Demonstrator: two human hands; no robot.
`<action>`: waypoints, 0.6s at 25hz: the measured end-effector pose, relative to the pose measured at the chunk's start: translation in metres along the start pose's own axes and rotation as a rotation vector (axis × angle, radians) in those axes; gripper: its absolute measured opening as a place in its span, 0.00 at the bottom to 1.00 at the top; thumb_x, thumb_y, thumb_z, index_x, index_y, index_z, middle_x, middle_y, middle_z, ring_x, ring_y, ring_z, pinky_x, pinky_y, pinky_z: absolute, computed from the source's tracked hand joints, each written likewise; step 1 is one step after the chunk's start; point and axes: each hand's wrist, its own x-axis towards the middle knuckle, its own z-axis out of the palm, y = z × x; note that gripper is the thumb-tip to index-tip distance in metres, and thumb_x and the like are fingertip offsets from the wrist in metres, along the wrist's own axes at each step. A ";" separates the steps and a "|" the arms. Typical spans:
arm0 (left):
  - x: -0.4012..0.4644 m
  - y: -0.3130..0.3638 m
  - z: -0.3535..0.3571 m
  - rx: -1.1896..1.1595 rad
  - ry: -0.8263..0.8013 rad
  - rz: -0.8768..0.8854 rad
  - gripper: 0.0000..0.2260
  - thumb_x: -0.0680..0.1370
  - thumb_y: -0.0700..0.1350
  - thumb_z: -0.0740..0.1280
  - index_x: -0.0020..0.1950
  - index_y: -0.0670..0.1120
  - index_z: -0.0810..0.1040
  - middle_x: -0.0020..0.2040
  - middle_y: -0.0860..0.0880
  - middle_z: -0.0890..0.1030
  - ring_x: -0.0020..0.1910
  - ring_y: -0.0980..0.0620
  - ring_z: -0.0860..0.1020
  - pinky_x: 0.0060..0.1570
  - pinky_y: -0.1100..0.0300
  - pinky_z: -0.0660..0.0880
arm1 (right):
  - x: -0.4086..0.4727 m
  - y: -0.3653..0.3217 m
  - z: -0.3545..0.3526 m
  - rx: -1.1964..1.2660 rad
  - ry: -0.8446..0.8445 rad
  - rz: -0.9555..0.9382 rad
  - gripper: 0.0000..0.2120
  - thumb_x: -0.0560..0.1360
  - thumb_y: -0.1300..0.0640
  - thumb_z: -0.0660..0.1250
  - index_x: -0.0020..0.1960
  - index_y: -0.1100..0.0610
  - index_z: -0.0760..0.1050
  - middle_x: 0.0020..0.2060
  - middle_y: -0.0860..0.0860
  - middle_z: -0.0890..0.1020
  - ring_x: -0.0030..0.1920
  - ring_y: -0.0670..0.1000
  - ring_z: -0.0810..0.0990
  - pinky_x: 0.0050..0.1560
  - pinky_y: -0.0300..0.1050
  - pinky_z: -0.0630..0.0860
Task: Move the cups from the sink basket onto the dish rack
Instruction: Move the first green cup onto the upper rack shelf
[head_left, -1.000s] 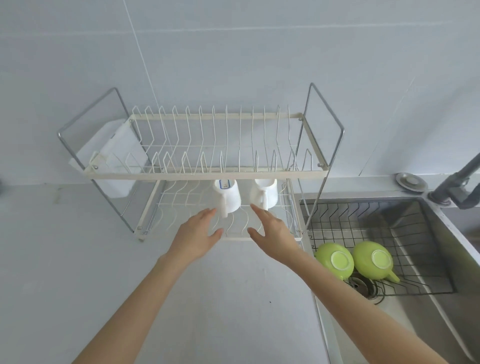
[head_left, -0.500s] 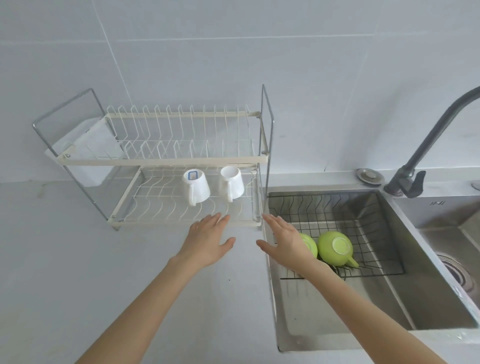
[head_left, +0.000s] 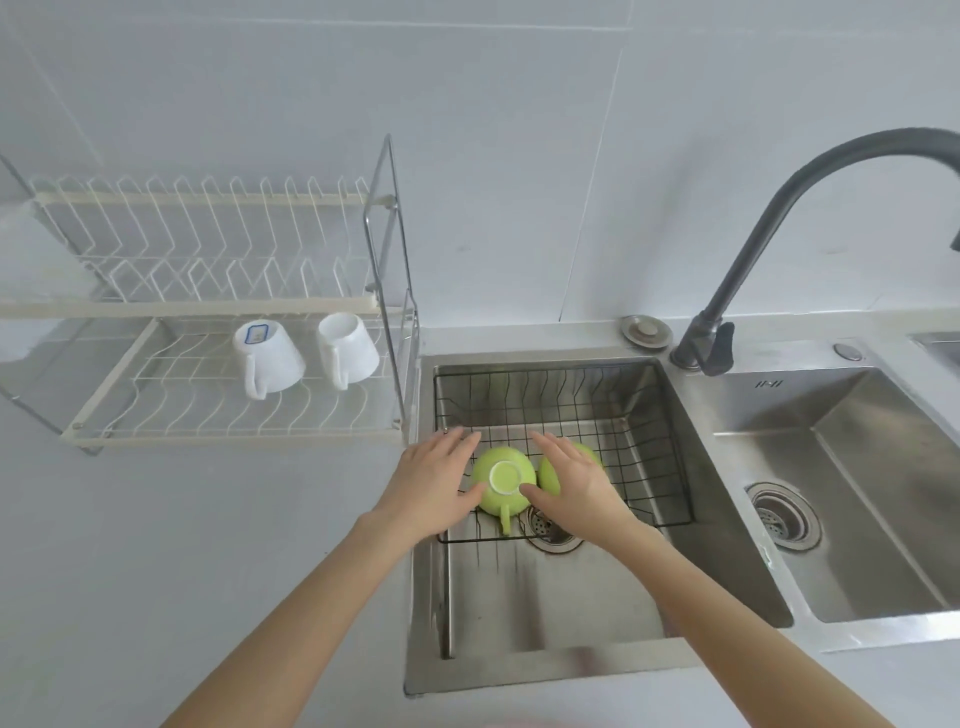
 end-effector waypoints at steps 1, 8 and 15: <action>0.007 0.009 0.006 0.000 -0.016 -0.003 0.29 0.77 0.55 0.57 0.74 0.48 0.52 0.76 0.46 0.55 0.75 0.47 0.54 0.72 0.52 0.53 | 0.000 0.011 -0.004 0.006 -0.010 0.007 0.32 0.74 0.49 0.64 0.74 0.54 0.56 0.74 0.52 0.61 0.75 0.53 0.56 0.75 0.51 0.55; 0.050 0.051 0.042 -0.009 -0.085 -0.031 0.29 0.76 0.55 0.58 0.74 0.48 0.53 0.76 0.46 0.57 0.74 0.47 0.57 0.72 0.50 0.56 | 0.009 0.073 -0.022 0.037 -0.053 0.016 0.31 0.74 0.51 0.65 0.73 0.56 0.58 0.73 0.53 0.64 0.73 0.53 0.61 0.73 0.48 0.57; 0.089 0.082 0.077 -0.067 -0.181 -0.093 0.29 0.76 0.54 0.58 0.74 0.46 0.53 0.76 0.46 0.58 0.74 0.47 0.58 0.71 0.50 0.58 | 0.035 0.121 -0.028 0.059 -0.136 0.057 0.31 0.74 0.52 0.64 0.73 0.55 0.57 0.72 0.53 0.64 0.73 0.53 0.61 0.73 0.50 0.59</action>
